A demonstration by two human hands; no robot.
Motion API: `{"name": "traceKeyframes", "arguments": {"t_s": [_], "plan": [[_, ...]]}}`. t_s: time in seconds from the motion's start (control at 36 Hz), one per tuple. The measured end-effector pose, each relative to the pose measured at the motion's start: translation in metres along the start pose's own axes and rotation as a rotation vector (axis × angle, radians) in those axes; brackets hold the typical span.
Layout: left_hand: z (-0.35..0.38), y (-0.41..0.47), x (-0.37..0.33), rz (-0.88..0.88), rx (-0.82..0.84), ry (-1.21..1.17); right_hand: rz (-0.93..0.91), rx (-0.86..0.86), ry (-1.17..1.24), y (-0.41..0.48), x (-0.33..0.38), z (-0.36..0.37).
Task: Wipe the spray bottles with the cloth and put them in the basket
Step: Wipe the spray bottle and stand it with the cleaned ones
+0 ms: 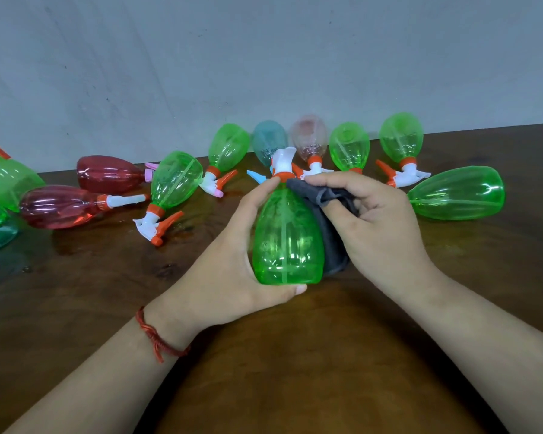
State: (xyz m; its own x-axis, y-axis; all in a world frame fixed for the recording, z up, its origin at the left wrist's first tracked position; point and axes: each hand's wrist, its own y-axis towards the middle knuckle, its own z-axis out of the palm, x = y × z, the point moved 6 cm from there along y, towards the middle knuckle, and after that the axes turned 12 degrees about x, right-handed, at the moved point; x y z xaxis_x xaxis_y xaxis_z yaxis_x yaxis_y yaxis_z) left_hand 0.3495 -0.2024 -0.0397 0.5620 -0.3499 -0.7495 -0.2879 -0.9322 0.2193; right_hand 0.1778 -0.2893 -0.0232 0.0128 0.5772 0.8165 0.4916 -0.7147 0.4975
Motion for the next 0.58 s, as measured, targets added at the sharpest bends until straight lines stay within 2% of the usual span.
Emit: {"name": "traceKeyframes", "arguments": {"t_s": [0.14,0.39,0.58], "plan": [[-0.002,0.000,0.006,-0.014,-0.070,0.029,-0.133,0.094,-0.261,-0.003,0.012,0.008],[-0.026,-0.003,0.025,-0.104,-0.344,-0.083,-0.248,0.296,-0.327,-0.011,0.021,0.021],[-0.032,-0.004,0.025,-0.148,-0.418,-0.146,-0.328,0.374,-0.410,-0.015,0.026,0.028]]}}
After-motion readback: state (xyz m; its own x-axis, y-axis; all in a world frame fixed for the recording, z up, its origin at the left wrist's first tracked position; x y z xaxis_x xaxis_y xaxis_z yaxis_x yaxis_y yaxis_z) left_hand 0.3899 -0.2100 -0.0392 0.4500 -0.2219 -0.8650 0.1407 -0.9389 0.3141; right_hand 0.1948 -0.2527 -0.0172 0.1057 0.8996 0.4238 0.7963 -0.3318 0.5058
